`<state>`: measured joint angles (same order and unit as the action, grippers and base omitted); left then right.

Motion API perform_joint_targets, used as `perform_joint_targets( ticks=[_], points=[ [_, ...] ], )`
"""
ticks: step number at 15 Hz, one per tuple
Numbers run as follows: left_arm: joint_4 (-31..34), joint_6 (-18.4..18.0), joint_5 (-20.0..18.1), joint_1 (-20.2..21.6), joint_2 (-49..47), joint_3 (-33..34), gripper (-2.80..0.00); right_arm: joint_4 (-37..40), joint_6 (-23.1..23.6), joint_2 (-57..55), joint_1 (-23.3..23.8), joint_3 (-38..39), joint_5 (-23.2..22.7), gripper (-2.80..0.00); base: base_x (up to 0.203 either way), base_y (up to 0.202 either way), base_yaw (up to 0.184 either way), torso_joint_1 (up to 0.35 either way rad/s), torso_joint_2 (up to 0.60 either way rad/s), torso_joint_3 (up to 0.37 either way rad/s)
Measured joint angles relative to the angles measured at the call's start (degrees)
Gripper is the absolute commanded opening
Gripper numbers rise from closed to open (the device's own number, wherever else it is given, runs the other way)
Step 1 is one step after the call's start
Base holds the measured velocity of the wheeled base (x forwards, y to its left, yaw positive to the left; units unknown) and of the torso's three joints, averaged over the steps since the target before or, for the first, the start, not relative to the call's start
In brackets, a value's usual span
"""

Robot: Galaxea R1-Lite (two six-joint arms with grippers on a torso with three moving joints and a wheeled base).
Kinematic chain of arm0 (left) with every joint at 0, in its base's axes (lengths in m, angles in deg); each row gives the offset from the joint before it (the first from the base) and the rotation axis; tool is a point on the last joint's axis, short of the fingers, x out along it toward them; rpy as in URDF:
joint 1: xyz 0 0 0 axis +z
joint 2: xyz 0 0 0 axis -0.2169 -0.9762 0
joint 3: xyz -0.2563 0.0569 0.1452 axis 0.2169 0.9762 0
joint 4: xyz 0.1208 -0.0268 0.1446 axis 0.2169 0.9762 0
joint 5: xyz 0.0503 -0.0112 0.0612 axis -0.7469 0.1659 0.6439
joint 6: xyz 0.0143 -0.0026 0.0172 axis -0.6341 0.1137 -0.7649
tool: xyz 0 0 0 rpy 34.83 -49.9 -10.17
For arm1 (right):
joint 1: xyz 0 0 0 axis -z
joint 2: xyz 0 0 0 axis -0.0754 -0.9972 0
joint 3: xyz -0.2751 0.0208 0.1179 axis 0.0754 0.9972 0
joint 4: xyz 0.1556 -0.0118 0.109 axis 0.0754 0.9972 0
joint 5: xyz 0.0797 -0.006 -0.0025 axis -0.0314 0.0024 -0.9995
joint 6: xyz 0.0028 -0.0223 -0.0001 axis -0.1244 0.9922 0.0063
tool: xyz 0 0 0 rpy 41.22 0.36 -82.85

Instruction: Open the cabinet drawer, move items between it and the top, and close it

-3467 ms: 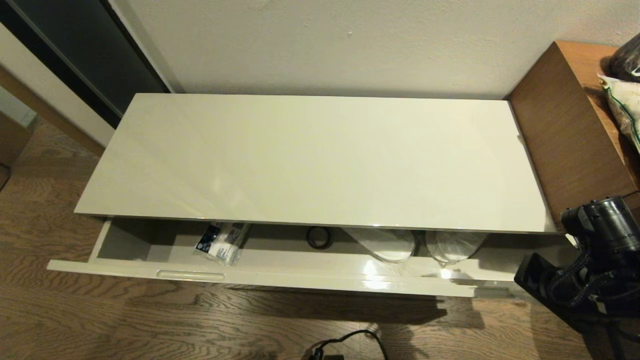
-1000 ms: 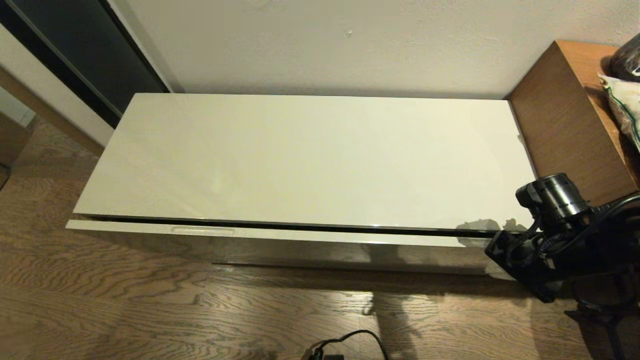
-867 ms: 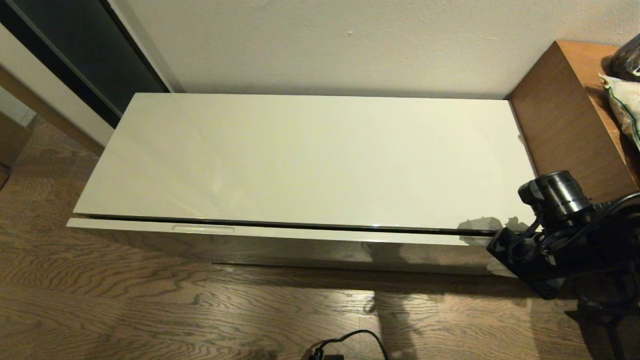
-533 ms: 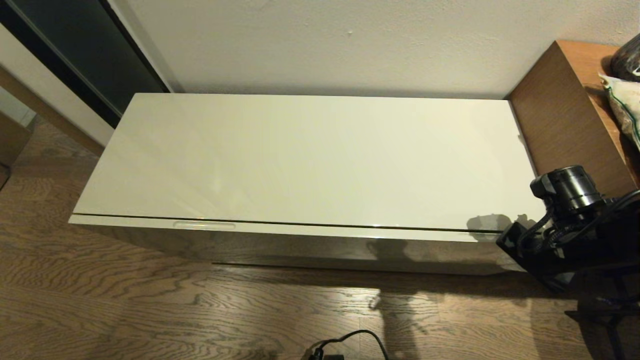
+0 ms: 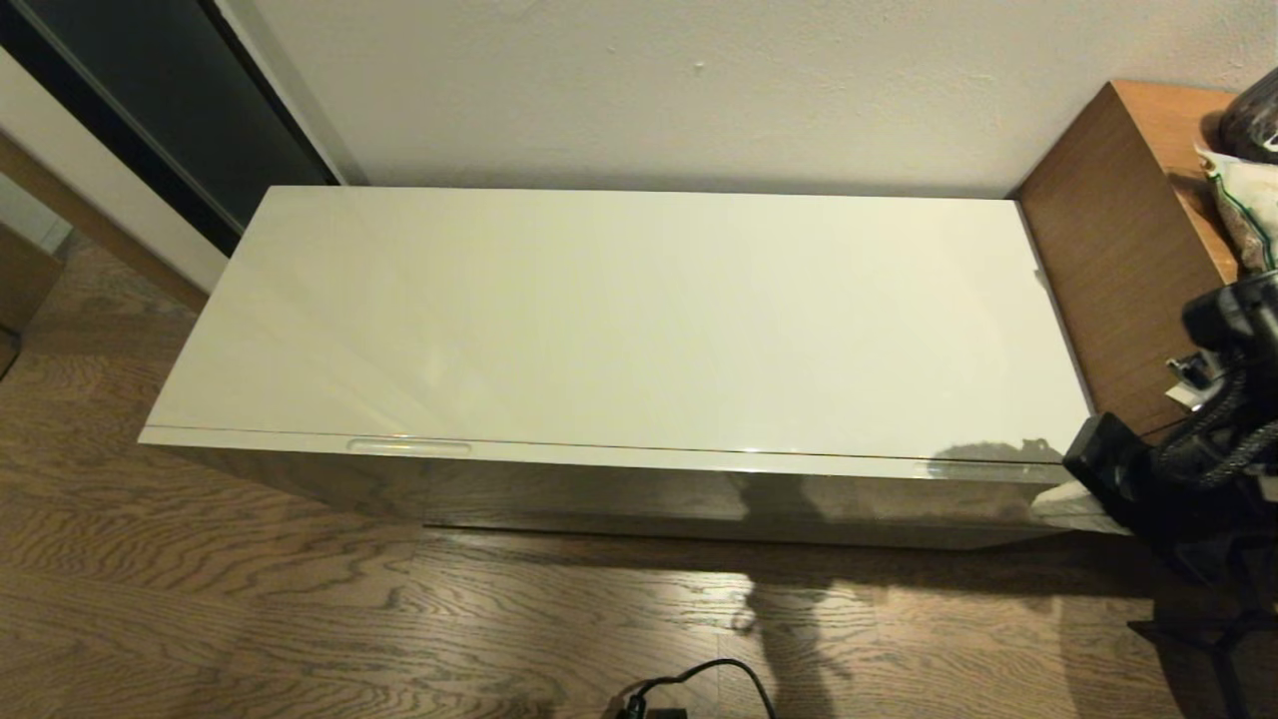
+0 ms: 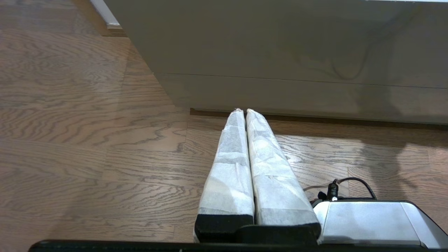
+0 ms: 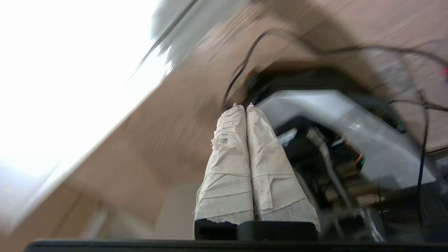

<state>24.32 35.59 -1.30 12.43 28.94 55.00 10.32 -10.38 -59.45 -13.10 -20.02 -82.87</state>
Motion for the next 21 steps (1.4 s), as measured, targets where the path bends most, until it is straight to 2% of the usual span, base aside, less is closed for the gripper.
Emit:
perform_joint_targets(
  ticks=[3, 6, 9, 12, 14, 15, 17, 21],
  points=[
    [0.0, 0.0, 0.0, 0.0, 0.0, 0.0, -2.80, 14.4, 1.1, 10.7, -3.8, -4.3, -0.4, -2.80, 0.000, 0.000, 0.000, 0.000, 0.00, 0.000],
    [0.0, 0.0, 0.0, 0.0, 0.0, 0.0, -2.80, 29.7, 3.1, 21.1, -5.3, -7.8, 3.7, -2.80, 0.000, 0.000, 0.000, 0.000, 0.00, 0.000],
    [0.0, 0.0, 0.0, 0.0, 0.0, 0.0, -2.80, 46.0, 3.6, 28.7, -5.6, -20.0, 7.6, -2.80, 0.000, 0.000, 0.000, 0.000, 0.00, 0.000],
    [0.0, 0.0, 0.0, 0.1, 0.0, 0.0, -2.80, 60.1, 4.9, 35.2, -3.1, -33.5, 8.0, -2.80, 0.000, 0.000, 0.000, 0.000, 0.00, 0.000],
    [0.0, 0.0, 0.0, 0.1, 0.0, 0.0, -2.80, 62.9, 10.4, 41.0, 2.3, -36.7, 5.6, -2.80, 0.000, 0.000, 0.000, 0.000, 0.00, 0.000],
    [0.0, 0.0, 0.0, 0.0, 0.0, 0.0, -2.80, 63.1, 13.4, 44.3, 4.3, -36.1, 4.4, -2.80, 0.000, 0.000, 0.000, 0.000, 0.00, 0.000],
    [0.0, 0.0, 0.0, 0.0, 0.0, 0.0, -2.80, 63.5, 18.5, 52.8, 6.9, -29.0, 4.3, -2.80, 0.000, 0.000, 0.000, 0.000, 0.00, 0.000],
    [0.0, 0.0, 0.0, 0.0, 0.0, 0.0, -2.80, 60.6, 26.7, 66.4, 7.6, -13.2, 8.9, -2.80, 0.000, 0.000, 0.000, 0.000, 0.00, 0.000]
  ],
)
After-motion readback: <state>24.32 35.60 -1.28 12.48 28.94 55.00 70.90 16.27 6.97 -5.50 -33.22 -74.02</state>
